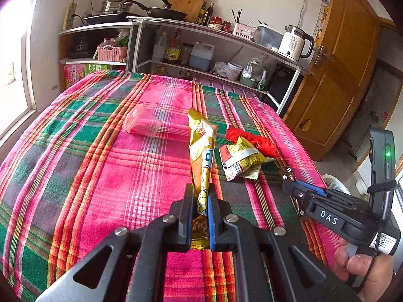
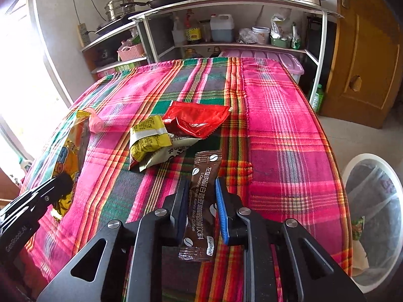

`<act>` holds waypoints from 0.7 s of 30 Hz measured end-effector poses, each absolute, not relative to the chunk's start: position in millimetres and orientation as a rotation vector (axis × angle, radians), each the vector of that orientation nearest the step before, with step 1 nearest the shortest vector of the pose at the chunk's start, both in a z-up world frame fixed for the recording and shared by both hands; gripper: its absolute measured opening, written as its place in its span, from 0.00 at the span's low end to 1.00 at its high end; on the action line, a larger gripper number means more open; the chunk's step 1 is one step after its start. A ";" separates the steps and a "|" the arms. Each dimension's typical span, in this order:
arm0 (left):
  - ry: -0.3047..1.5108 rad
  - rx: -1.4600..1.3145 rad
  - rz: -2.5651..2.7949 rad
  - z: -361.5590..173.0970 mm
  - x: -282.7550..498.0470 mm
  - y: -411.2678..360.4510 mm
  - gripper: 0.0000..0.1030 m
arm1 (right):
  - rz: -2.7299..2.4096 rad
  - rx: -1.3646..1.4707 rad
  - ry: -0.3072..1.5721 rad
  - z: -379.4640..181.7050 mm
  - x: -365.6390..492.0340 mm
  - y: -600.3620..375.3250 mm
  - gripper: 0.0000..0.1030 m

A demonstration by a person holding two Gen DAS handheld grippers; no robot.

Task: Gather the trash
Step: 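Grasp the yellow stick wrapper with the left tool while the right tool grasps the brown wrapper, then carry both wrappers over the bin and open both tools to drop them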

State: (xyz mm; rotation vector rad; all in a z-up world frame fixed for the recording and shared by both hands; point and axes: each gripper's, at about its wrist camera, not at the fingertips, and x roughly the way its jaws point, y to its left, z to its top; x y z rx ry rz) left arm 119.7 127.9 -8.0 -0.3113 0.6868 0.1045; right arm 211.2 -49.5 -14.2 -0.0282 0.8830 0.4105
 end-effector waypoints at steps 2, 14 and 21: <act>0.682 -0.289 0.108 -4.7 116.8 121.5 0.09 | 0.420 -0.013 0.874 -10.6 204.9 -57.9 0.21; 0.662 -0.217 0.040 17.7 110.6 68.6 0.10 | 0.415 0.082 0.801 17.2 165.0 -123.0 0.21; 0.669 -0.183 -0.034 22.2 113.0 28.9 0.10 | 0.373 0.131 0.782 22.3 146.9 -165.3 0.21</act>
